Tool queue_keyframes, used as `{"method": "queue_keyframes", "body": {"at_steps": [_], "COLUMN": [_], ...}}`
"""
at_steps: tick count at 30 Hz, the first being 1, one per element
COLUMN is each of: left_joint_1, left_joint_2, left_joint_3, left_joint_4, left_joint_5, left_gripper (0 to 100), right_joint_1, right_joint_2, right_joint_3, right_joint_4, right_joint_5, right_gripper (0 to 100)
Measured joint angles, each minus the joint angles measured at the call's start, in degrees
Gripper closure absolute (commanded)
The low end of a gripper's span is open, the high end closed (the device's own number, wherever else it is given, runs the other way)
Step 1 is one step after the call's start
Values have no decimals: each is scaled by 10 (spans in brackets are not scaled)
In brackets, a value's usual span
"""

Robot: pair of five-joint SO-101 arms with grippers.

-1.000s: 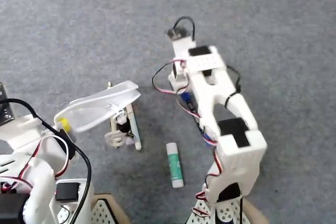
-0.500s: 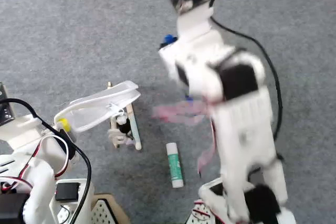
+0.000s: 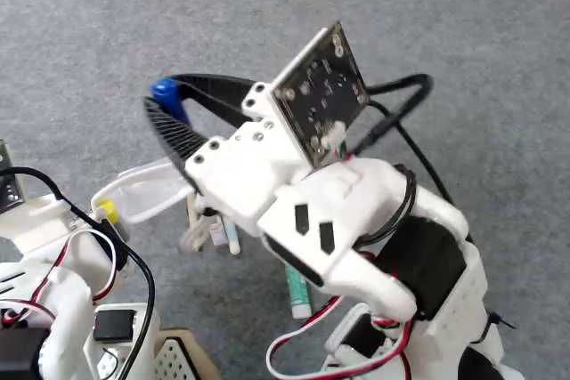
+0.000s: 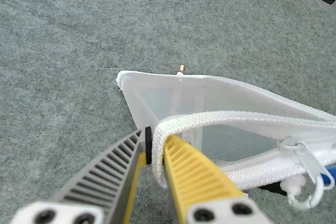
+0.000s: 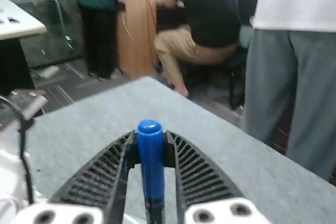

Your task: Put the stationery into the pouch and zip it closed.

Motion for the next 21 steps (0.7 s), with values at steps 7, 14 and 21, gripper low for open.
{"method": "queue_keyframes", "body": {"at_steps": [7,14,21], "left_joint_1": [0,0,0], "left_joint_2": [-1,-1,-1], "left_joint_3": [8,8,8], "left_joint_4": [0,0,0], "left_joint_5": [0,0,0], "left_gripper": [971,971,971], "right_joint_1": [-64,-79,-79], "right_joint_2": [0,-2,-2], "right_joint_3": [-67,-52,23], "right_joint_4": [-18,-25,-90], "right_joint_5": [-1,-1,-3], "right_gripper": [986,986,986]}}
